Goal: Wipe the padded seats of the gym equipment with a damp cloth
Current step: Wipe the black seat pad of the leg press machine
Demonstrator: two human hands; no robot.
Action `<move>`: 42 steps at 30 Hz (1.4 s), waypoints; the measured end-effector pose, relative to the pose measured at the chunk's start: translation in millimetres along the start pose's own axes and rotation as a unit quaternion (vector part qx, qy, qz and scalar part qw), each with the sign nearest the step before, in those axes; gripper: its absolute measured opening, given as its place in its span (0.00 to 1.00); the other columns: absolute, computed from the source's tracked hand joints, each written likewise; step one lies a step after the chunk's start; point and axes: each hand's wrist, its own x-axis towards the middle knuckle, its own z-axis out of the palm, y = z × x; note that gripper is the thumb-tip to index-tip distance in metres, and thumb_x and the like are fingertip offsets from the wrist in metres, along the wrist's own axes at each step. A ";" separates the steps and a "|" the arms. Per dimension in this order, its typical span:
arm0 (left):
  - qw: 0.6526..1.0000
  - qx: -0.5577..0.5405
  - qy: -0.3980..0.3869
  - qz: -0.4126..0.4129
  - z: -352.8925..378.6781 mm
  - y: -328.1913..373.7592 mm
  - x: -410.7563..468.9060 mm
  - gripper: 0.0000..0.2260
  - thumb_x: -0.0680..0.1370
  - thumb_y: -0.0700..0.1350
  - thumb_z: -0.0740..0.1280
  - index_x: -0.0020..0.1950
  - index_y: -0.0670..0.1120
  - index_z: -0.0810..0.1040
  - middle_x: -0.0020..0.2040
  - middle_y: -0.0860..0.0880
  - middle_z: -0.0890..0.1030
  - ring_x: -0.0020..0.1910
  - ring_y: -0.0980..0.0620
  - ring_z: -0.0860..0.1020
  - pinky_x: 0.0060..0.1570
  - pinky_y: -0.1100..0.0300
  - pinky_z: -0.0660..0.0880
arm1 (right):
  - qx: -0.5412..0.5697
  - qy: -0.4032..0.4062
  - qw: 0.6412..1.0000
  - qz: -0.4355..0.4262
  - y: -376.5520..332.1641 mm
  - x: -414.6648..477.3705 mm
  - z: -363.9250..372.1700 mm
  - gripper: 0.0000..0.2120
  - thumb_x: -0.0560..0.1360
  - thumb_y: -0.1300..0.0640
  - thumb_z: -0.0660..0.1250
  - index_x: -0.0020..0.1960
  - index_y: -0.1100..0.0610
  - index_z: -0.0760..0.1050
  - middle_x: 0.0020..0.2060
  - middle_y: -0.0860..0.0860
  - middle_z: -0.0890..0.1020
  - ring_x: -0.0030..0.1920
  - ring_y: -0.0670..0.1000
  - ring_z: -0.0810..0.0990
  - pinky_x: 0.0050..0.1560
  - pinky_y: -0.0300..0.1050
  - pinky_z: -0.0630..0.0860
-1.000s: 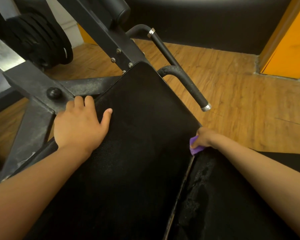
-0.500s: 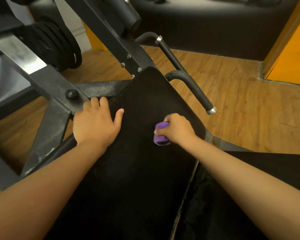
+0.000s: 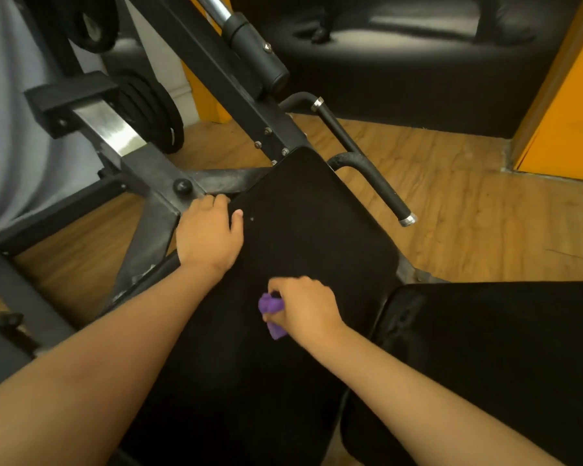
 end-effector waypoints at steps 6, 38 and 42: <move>0.996 -0.084 -0.007 0.010 -30.9 -9.7 -68.2 0.14 0.78 0.45 0.65 0.62 0.42 0.75 0.61 0.44 0.75 0.62 0.45 0.71 0.63 0.51 0.66 | 0.024 -0.022 0.999 -0.011 1.2 -47.2 43.1 0.10 0.74 0.49 0.69 0.53 0.48 0.74 0.46 0.47 0.80 0.48 0.49 0.80 0.53 0.50 0.78; 0.987 -0.155 -0.039 -0.017 -283.2 -6.6 -362.7 0.11 0.79 0.47 0.63 0.60 0.49 0.75 0.57 0.55 0.76 0.52 0.53 0.76 0.58 0.55 0.71 | 0.259 0.031 0.965 0.006 -79.1 -345.6 -82.0 0.11 0.76 0.57 0.69 0.56 0.57 0.74 0.52 0.57 0.79 0.49 0.55 0.81 0.33 0.38 0.76; 0.978 -0.190 -0.029 -0.078 -257.9 -5.5 -334.5 0.15 0.79 0.47 0.63 0.66 0.47 0.71 0.63 0.52 0.70 0.52 0.50 0.77 0.55 0.52 0.74 | 0.312 0.049 0.947 0.050 -81.0 -306.2 -81.8 0.07 0.75 0.56 0.69 0.51 0.56 0.73 0.52 0.57 0.79 0.47 0.53 0.81 0.32 0.37 0.76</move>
